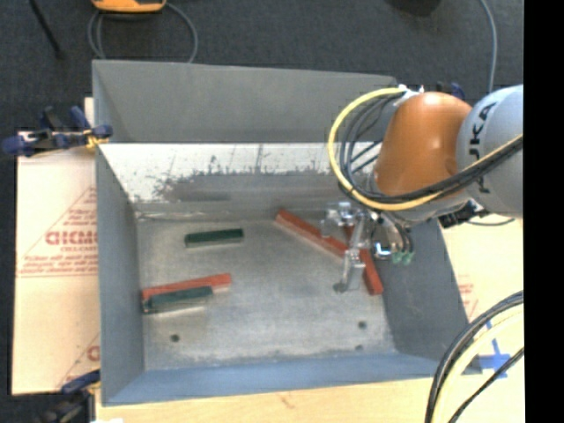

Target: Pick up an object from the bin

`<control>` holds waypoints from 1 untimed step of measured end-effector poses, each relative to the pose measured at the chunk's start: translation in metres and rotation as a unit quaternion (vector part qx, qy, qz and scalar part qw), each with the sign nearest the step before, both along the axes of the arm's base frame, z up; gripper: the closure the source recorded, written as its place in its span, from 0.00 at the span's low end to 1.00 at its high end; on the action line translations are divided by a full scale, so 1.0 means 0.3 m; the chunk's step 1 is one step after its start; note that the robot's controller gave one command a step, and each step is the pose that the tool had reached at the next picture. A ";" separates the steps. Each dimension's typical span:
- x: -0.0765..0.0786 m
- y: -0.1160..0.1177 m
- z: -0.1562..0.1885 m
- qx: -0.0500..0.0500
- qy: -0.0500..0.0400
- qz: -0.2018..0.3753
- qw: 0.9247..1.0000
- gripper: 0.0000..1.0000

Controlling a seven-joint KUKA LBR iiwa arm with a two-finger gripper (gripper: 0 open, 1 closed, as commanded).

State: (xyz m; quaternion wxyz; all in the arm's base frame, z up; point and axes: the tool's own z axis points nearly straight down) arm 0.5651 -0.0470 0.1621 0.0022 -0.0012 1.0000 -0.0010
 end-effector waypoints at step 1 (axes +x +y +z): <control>0.000 0.000 0.000 0.000 0.000 0.000 1.000 0.00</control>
Offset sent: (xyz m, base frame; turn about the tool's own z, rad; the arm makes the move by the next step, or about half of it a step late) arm 0.0842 0.0084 -0.0921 0.3601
